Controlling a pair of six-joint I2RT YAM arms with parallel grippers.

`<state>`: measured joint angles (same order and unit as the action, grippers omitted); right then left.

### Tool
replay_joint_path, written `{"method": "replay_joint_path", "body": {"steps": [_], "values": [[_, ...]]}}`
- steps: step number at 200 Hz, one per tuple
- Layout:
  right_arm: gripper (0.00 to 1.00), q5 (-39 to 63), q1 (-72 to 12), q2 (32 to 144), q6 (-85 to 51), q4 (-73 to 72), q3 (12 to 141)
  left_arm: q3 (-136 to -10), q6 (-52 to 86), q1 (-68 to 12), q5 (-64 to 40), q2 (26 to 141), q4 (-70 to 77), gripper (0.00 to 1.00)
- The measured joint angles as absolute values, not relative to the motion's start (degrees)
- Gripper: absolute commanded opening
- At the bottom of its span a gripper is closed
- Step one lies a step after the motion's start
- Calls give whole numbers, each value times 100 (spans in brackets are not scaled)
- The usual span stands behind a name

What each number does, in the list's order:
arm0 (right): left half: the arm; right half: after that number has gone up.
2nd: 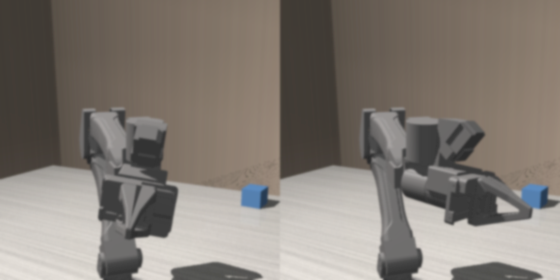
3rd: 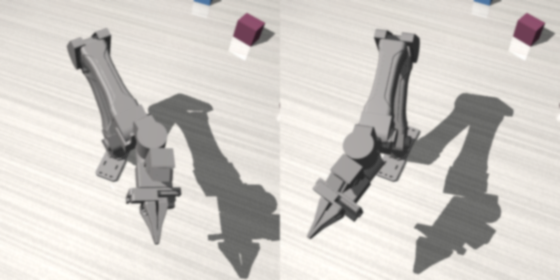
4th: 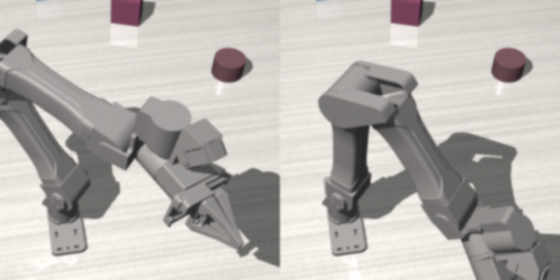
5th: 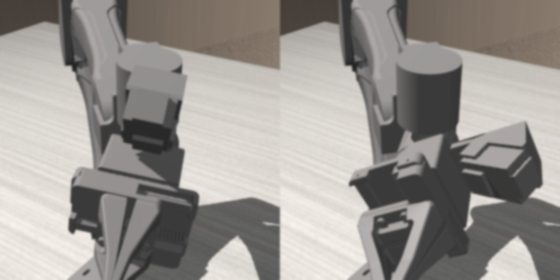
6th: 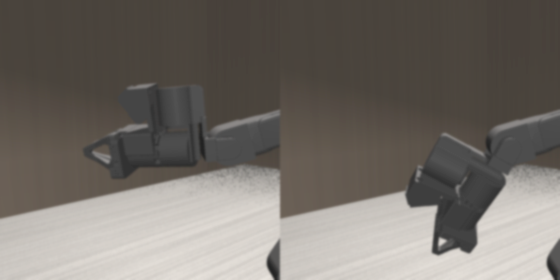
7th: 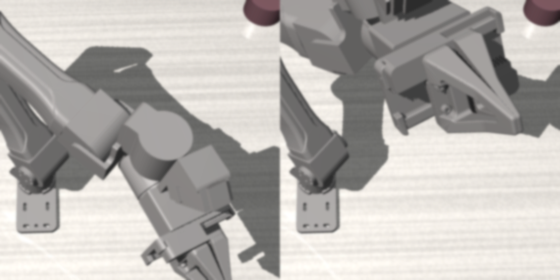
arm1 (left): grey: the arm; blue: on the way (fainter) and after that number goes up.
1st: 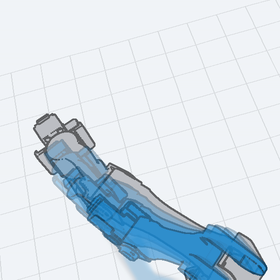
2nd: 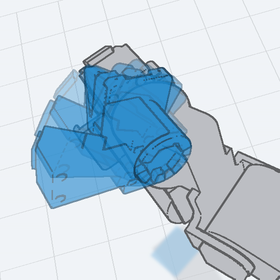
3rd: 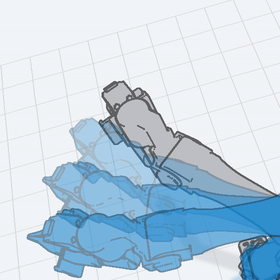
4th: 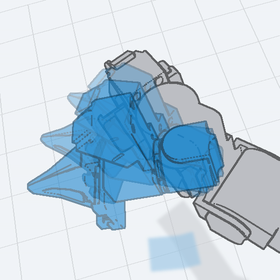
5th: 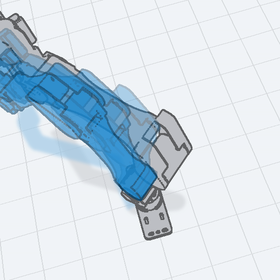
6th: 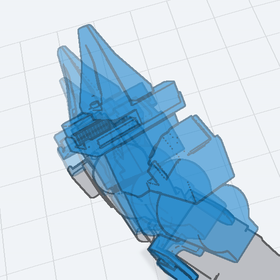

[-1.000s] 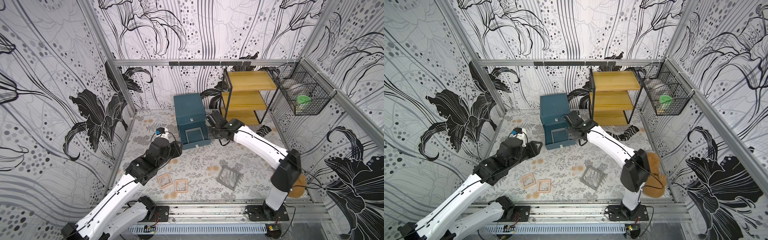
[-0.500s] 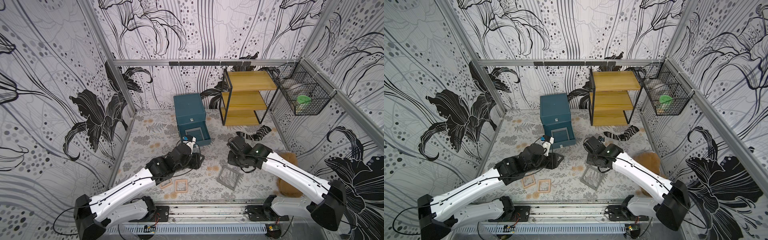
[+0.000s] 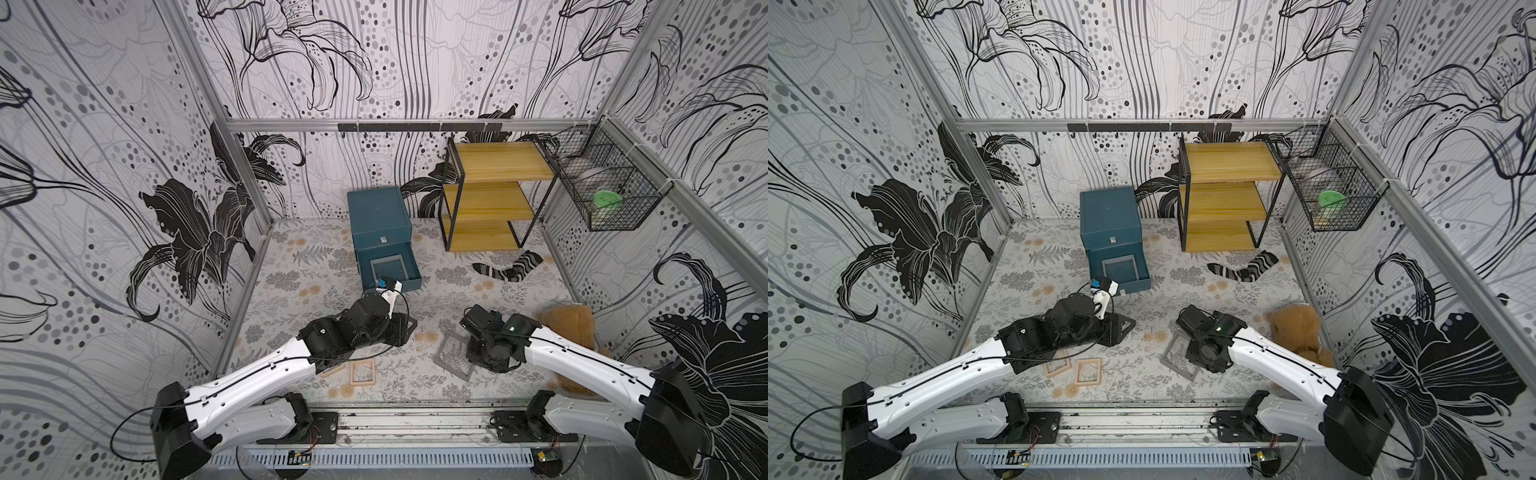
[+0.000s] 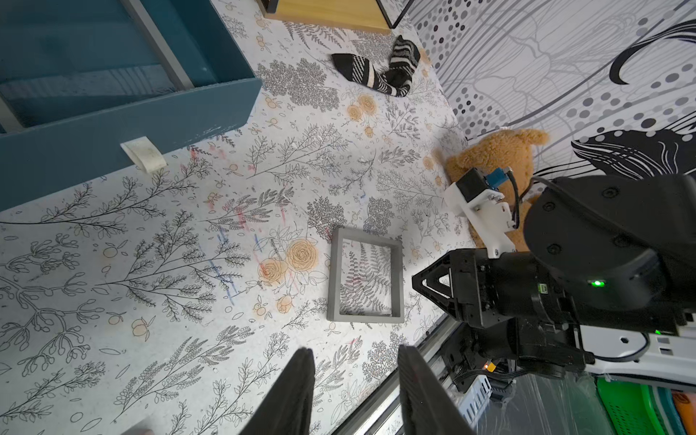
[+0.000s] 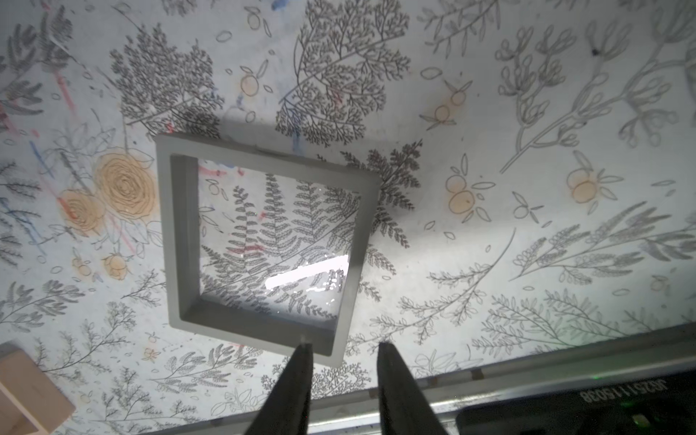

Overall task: Place the brooch boxes into the drawer by color
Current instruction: Pick up the brooch box from the center of the board.

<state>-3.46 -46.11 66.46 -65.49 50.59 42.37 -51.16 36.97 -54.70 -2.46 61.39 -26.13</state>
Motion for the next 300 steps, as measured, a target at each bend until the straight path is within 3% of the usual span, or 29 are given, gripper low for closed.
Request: {"method": "replay_joint_path", "body": {"steps": [107,221,300], "values": [[33,69,-4611,6740,-6834,4394,3730,-4993,3723,-5634,-259,6125,-2528,41],[18,154,-4611,6958,-6945,4010,3441,-4967,3791,-5660,-259,6055,-2506,41],[1,169,-4611,7131,-6938,3964,3514,-4923,3874,-5660,-248,6040,-2477,41]]}}
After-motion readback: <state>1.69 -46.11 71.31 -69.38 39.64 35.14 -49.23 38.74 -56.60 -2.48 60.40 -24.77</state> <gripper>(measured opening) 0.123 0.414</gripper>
